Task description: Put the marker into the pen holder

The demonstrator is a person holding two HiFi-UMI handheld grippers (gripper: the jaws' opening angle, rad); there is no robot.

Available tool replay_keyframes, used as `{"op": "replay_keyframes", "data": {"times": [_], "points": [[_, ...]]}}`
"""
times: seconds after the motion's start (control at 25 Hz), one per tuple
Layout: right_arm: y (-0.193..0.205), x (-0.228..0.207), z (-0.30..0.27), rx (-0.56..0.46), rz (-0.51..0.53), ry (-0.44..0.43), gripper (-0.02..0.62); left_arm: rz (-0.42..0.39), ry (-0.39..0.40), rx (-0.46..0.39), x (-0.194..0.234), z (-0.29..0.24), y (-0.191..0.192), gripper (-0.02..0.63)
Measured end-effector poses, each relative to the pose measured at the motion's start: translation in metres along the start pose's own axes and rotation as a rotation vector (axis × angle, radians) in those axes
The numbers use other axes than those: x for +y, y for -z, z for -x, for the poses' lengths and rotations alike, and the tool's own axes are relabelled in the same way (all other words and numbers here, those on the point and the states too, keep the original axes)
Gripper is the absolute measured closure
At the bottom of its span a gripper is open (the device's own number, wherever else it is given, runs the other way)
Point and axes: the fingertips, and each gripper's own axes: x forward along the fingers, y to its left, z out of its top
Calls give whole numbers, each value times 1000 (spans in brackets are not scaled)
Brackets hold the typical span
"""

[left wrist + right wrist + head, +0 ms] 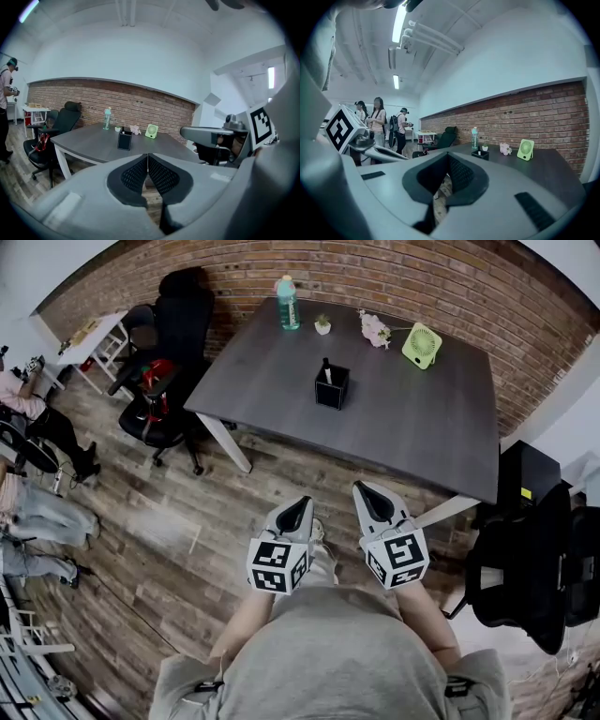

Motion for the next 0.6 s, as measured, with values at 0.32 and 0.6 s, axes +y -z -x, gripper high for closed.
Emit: {"op": "replay_keyframes", "data": {"times": [0.32, 0.6], "points": [[-1, 2, 6, 0, 3, 5, 595, -6, 5, 0, -6, 4, 1, 588], [-3, 3, 10, -7, -4, 16, 595, -11, 15, 2, -9, 6, 2, 588]]}}
